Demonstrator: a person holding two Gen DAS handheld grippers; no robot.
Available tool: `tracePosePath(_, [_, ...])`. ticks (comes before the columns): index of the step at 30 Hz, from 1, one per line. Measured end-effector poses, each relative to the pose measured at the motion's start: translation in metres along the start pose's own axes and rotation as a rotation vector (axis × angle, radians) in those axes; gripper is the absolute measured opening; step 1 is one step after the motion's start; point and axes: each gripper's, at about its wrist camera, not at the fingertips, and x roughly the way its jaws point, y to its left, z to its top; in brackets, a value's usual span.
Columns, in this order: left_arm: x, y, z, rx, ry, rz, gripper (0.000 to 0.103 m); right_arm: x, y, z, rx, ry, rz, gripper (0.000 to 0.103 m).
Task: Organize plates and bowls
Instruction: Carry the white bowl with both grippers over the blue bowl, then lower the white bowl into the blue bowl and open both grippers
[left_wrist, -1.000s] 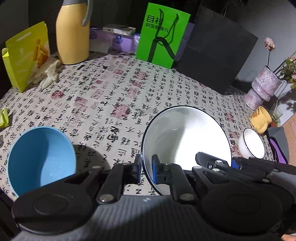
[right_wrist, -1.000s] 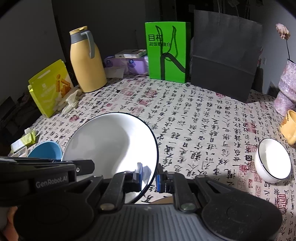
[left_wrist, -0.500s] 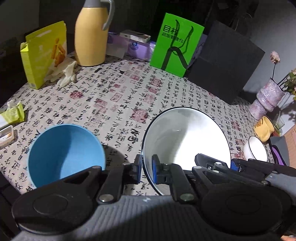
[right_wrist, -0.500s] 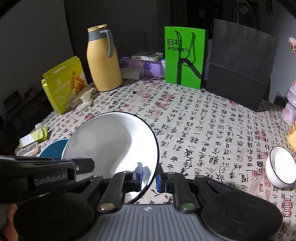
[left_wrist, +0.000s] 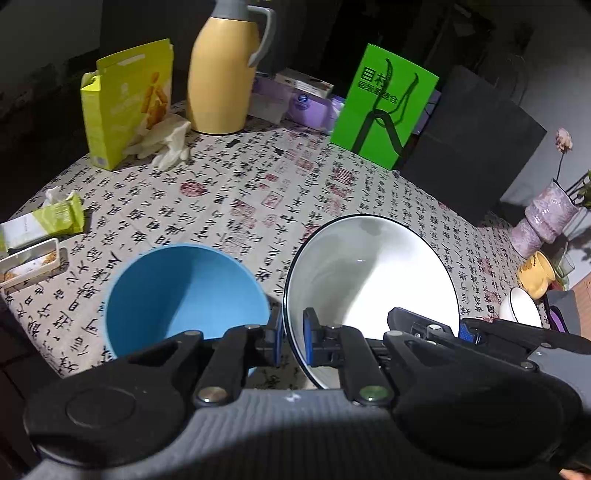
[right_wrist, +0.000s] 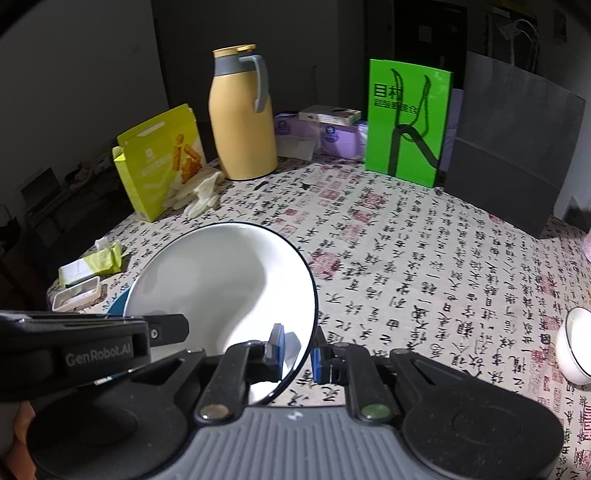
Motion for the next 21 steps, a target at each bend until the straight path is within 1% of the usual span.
tracePosePath(13, [-0.011, 0.05, 0.003, -0.058, -0.022, 0.026, 0.012, 0.015, 0.043, 0.005, -0.034, 0.014, 0.054, 0.014])
tracePosePath(21, [-0.002, 0.082, 0.004, -0.102, -0.008, 0.042, 0.012, 0.036, 0.068, 0.006, -0.052, 0.042, 0.077, 0.014])
